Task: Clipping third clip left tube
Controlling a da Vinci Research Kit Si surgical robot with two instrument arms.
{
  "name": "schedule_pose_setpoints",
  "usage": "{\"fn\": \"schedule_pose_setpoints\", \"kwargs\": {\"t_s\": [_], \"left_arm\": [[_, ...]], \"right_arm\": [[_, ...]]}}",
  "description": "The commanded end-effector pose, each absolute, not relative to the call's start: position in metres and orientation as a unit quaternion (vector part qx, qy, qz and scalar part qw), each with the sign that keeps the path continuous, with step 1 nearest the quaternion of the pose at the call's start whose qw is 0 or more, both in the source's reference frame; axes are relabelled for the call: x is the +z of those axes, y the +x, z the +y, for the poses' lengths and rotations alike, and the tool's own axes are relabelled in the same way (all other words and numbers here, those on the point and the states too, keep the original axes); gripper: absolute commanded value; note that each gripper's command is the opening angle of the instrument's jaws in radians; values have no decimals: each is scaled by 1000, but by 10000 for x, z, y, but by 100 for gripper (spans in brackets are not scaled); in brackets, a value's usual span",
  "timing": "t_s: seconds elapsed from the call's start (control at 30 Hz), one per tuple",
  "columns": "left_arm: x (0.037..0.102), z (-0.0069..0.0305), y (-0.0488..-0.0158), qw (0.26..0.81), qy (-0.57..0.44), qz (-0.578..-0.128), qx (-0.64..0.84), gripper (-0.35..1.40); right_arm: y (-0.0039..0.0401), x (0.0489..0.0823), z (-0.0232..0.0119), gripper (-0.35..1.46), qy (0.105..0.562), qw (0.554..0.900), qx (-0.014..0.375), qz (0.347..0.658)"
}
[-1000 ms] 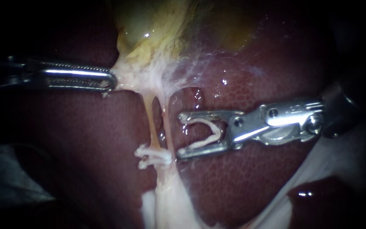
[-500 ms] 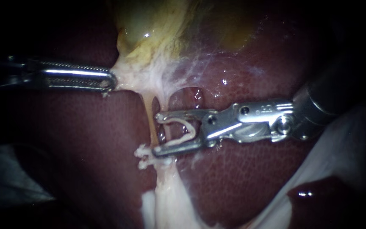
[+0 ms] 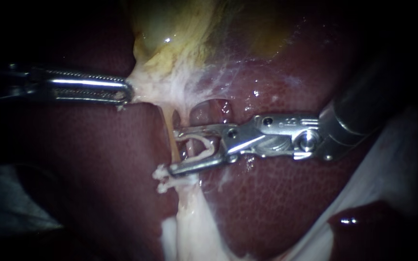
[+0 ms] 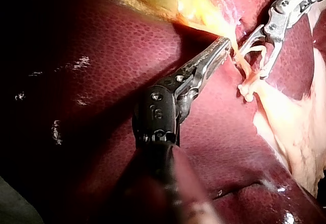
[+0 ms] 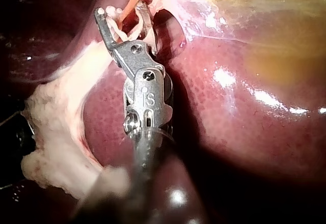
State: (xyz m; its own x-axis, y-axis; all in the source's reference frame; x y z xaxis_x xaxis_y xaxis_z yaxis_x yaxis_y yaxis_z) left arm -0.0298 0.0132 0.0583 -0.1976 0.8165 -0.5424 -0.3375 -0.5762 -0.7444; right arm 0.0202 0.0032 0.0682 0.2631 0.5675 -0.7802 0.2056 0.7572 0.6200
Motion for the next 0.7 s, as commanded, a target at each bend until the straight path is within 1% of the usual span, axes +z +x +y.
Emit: {"fn": "schedule_pose_setpoints", "kwargs": {"t_s": [0.03,0.17,0.27,0.43,0.7], "left_arm": [[583,132,-298,392,-497,-241,735,-35],[583,131,-298,392,-497,-241,735,-35],[583,131,-299,392,-497,-240,735,-35],[583,131,-299,392,-497,-240,735,-35],[584,131,-299,393,-497,-240,735,-35]], "right_arm": [[205,683,32,48,330,719,126,598],[215,684,35,47,339,698,132,617],[222,682,35,47,346,688,135,624],[224,672,34,46,347,684,136,628],[223,646,39,41,346,682,143,628]]}}
